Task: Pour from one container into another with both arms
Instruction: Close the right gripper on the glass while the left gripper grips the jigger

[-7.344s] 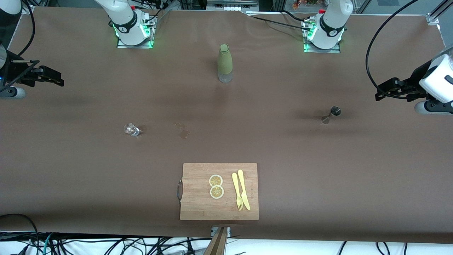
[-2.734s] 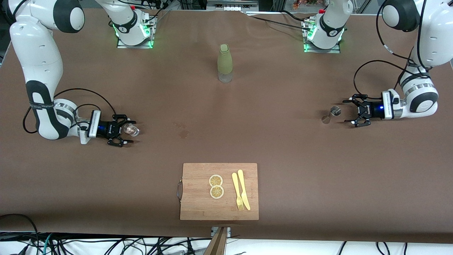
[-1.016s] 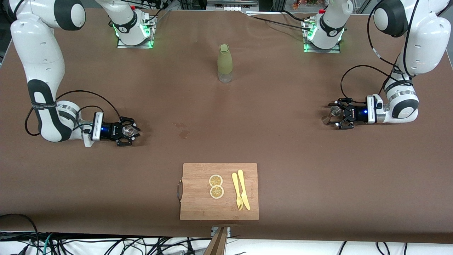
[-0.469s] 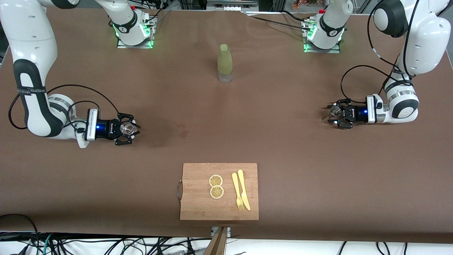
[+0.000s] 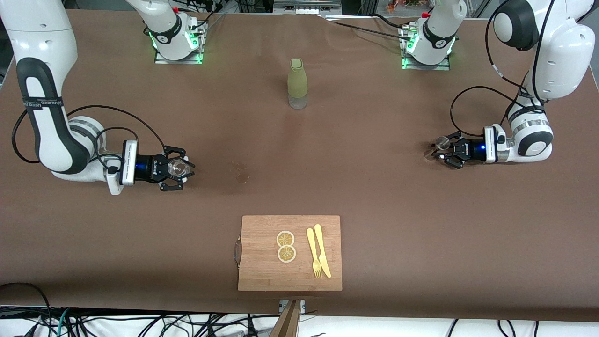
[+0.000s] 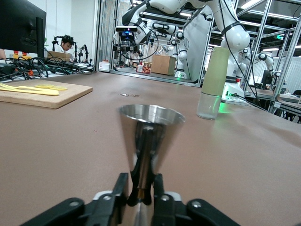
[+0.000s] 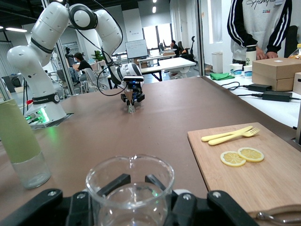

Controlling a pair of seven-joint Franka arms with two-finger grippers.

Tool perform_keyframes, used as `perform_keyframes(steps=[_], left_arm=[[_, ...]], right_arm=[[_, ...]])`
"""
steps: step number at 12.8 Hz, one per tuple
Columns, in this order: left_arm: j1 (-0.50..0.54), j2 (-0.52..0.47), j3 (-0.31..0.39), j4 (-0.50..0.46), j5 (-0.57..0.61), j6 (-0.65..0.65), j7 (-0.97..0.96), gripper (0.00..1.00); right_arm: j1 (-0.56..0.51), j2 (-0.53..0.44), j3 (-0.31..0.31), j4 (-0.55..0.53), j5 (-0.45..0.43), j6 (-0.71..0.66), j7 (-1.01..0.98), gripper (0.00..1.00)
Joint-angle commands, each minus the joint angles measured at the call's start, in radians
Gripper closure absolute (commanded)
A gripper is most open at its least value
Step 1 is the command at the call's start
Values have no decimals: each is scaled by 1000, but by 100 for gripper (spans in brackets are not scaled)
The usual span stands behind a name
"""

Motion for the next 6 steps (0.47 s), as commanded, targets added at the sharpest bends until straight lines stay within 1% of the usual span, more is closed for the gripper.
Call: perform_keyframes(steps=[1, 4, 6], left_arm=[[-8, 7, 11, -13, -20, 6, 148, 100], [-13, 1, 9, 4, -25, 6, 145, 100], [-57, -19, 0, 22, -52, 3, 107, 100]], right_arm=[[-4, -55, 28, -39, -4, 36, 44, 76], [-4, -58, 56, -39, -2, 82, 46, 75], [-4, -78, 70, -39, -2, 108, 81, 75]])
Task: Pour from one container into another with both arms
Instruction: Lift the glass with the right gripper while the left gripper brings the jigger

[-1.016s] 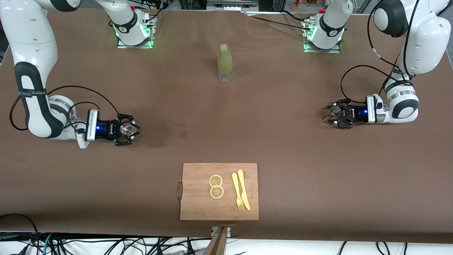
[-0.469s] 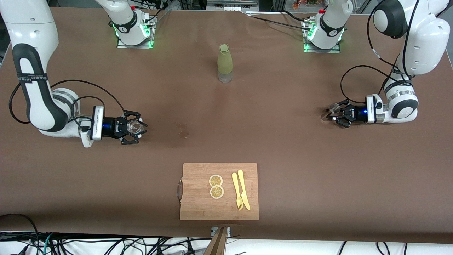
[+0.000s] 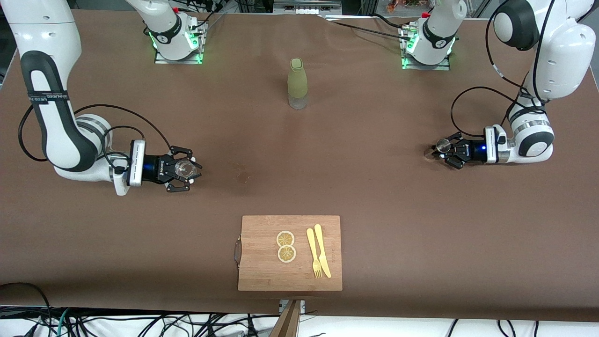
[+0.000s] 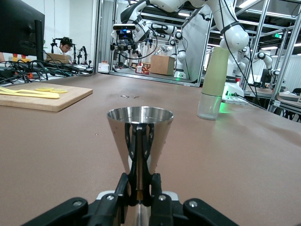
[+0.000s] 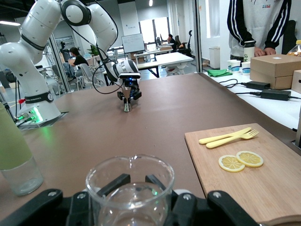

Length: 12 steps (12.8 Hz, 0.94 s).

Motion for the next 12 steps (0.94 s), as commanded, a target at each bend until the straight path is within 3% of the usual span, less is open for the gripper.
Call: perform_keyframes(steps=[1, 5, 12], left_arm=[[-76, -32, -15, 14, -63, 2, 69, 100], [-204, -46, -95, 49, -242, 45, -12, 100], [-351, -53, -336, 124, -494, 396, -155, 100]], right_arm=[[-8, -67, 45, -38, -2, 45, 76, 75], [-6, -107, 89, -38, -2, 89, 151, 75], [-6, -214, 166, -134, -2, 177, 170, 75]])
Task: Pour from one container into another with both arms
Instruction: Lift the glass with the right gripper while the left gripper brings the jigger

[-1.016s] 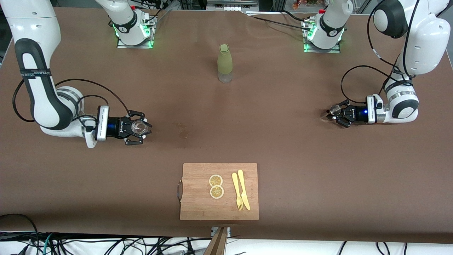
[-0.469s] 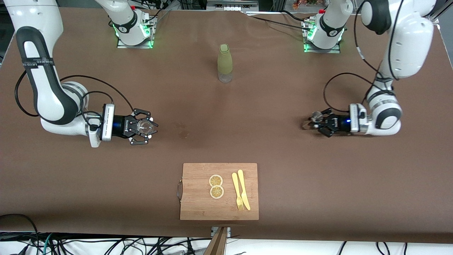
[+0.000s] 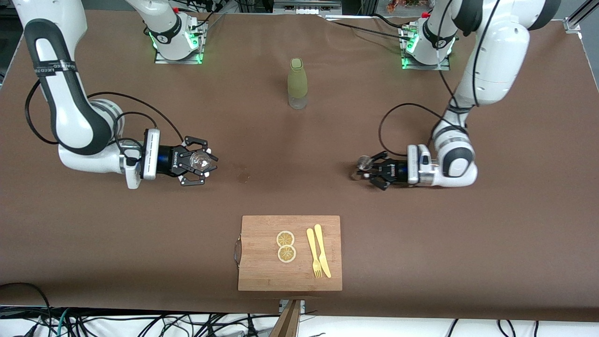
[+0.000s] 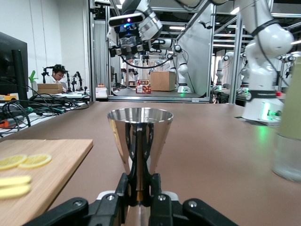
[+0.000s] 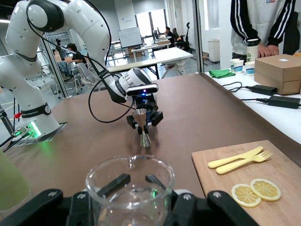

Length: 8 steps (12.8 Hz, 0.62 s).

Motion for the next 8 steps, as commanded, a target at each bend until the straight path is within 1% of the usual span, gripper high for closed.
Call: perform_keyframes(steps=[1, 3, 5, 7, 8], left_arm=[[-52, -19, -66, 41, -80, 127, -44, 100], [-94, -16, -101, 83, -113, 214, -90, 100], [-147, -7, -117, 123, -153, 276, -101, 100], [-197, 5, -138, 128, -254, 309, -107, 100], [-229, 19, -137, 152, -288, 314, -107, 100]], right_arm=[[-9, -98, 31, -103, -2, 56, 15, 75], [-9, -131, 41, -145, -2, 78, 15, 75], [-9, -178, 77, -188, -2, 133, 15, 75], [-8, -189, 93, -203, -2, 162, 15, 75], [-5, -191, 107, -203, -2, 174, 15, 75]])
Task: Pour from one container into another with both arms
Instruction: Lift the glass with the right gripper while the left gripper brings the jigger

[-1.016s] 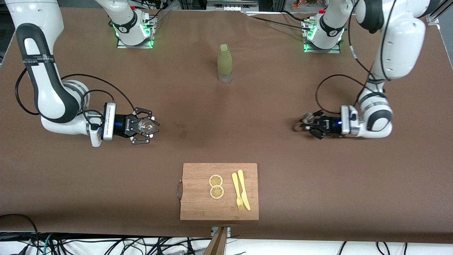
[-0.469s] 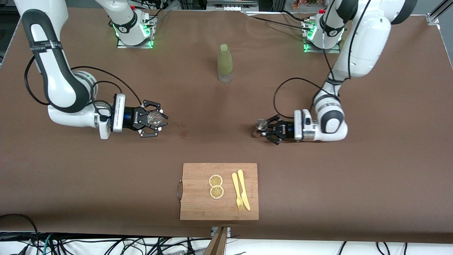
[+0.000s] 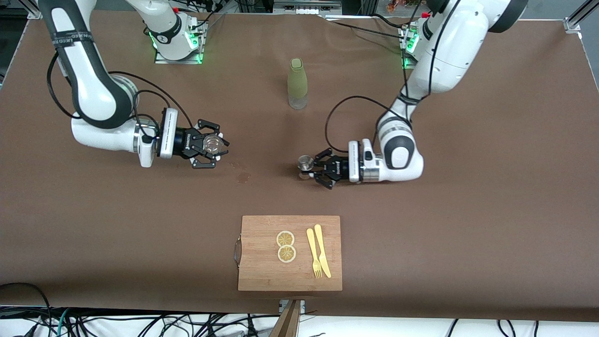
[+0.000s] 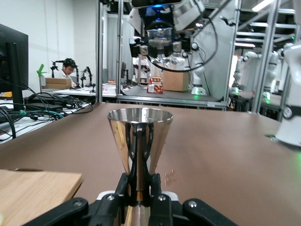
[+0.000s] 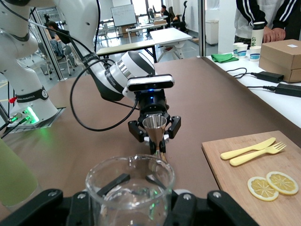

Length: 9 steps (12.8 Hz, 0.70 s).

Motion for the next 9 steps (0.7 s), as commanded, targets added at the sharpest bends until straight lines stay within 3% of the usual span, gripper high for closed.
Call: perform_keyframes(steps=[1, 4, 9], left_arm=[[-81, 46, -2, 64, -111, 30, 11, 100], [-136, 111, -1, 138, -181, 42, 20, 100], [-179, 126, -1, 173, -244, 93, 20, 100]], right_arm=[[-6, -43, 41, -40, -2, 58, 17, 75], [-3, -55, 96, -38, -2, 139, 44, 75], [46, -49, 104, -32, -2, 225, 58, 75]])
